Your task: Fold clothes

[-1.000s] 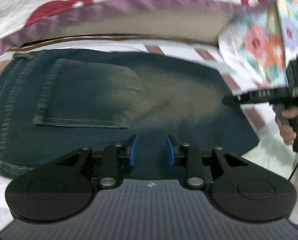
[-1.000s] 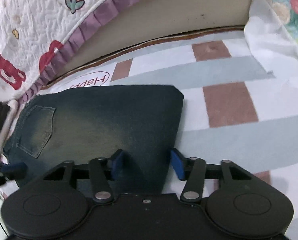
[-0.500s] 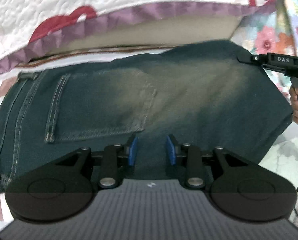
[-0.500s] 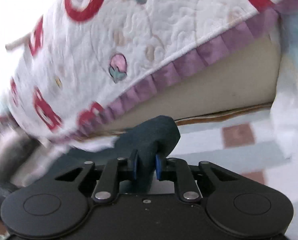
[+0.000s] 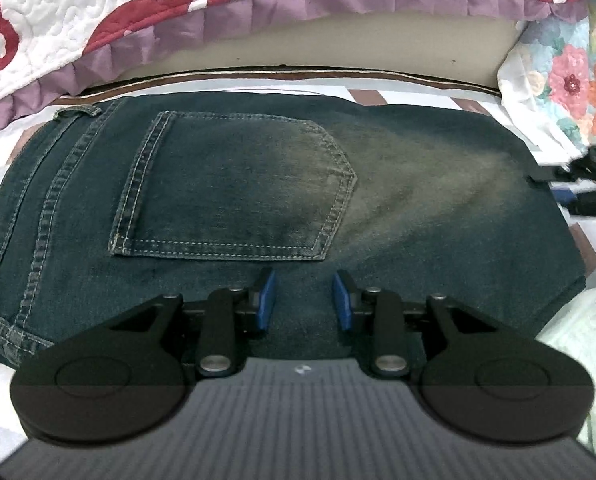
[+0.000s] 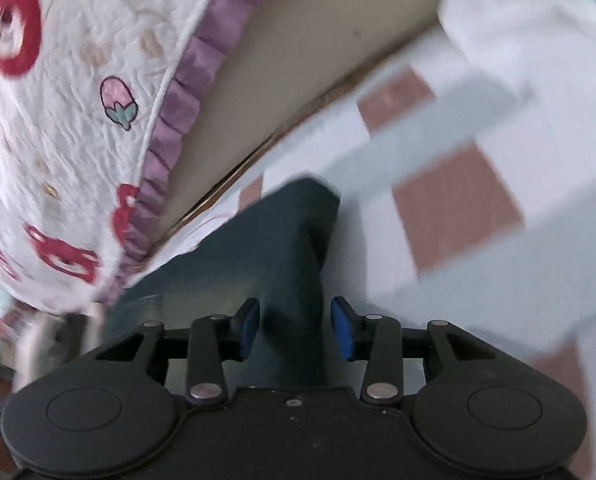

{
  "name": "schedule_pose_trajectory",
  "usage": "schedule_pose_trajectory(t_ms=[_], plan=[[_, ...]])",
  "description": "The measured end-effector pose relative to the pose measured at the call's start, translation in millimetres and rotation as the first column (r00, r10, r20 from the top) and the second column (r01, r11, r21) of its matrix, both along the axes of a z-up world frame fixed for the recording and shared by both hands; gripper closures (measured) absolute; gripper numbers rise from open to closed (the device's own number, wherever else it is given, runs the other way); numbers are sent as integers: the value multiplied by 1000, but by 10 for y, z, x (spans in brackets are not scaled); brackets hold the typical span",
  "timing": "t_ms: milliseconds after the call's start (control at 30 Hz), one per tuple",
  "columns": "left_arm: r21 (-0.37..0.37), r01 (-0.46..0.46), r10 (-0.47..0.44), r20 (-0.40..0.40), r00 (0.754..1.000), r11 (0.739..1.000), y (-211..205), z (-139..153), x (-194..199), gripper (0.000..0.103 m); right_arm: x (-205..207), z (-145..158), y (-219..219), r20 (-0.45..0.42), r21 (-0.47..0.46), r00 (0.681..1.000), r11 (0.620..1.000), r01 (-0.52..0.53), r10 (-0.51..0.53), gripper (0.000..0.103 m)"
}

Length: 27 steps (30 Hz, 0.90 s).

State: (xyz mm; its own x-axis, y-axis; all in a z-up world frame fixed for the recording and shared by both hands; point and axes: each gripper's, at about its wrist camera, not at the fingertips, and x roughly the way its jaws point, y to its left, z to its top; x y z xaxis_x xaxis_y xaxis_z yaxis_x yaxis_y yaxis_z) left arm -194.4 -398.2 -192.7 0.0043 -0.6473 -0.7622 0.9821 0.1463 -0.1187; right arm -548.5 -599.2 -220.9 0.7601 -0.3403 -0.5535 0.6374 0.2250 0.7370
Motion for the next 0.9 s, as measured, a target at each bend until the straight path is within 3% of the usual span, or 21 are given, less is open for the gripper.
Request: schedule_pose_trajectory(t_ms=[100, 167, 267, 500, 633, 700, 833, 900], plan=[[-18, -17, 17, -11, 1000, 1000, 21, -18, 3, 72, -62, -57, 242, 62, 74, 998, 997, -14, 10, 49], [-28, -38, 37, -37, 999, 999, 43, -18, 31, 72, -83, -95, 499, 77, 103, 997, 994, 23, -31, 49], [-33, -61, 59, -78, 995, 998, 53, -12, 85, 72, -24, -92, 774, 109, 82, 991, 994, 71, -80, 49], [-47, -124, 116, -150, 982, 991, 114, 32, 208, 72, 44, -229, 1138, 100, 107, 952, 954, 280, -290, 47], [-64, -99, 90, -132, 987, 993, 184, 48, 218, 72, 202, -91, 1208, -14, 10, 975, 975, 223, -223, 43], [-79, -116, 99, -189, 977, 990, 232, 16, 295, 72, 238, -157, 1183, 32, 21, 961, 961, 274, -275, 36], [-61, -177, 150, -315, 937, 982, 241, 16, 458, 72, 356, -224, 1148, 96, 30, 937, 942, 334, -335, 36], [-55, -181, 153, -330, 931, 982, 241, 25, 483, 72, 360, -158, 1200, 101, -15, 941, 945, 327, -324, 75]])
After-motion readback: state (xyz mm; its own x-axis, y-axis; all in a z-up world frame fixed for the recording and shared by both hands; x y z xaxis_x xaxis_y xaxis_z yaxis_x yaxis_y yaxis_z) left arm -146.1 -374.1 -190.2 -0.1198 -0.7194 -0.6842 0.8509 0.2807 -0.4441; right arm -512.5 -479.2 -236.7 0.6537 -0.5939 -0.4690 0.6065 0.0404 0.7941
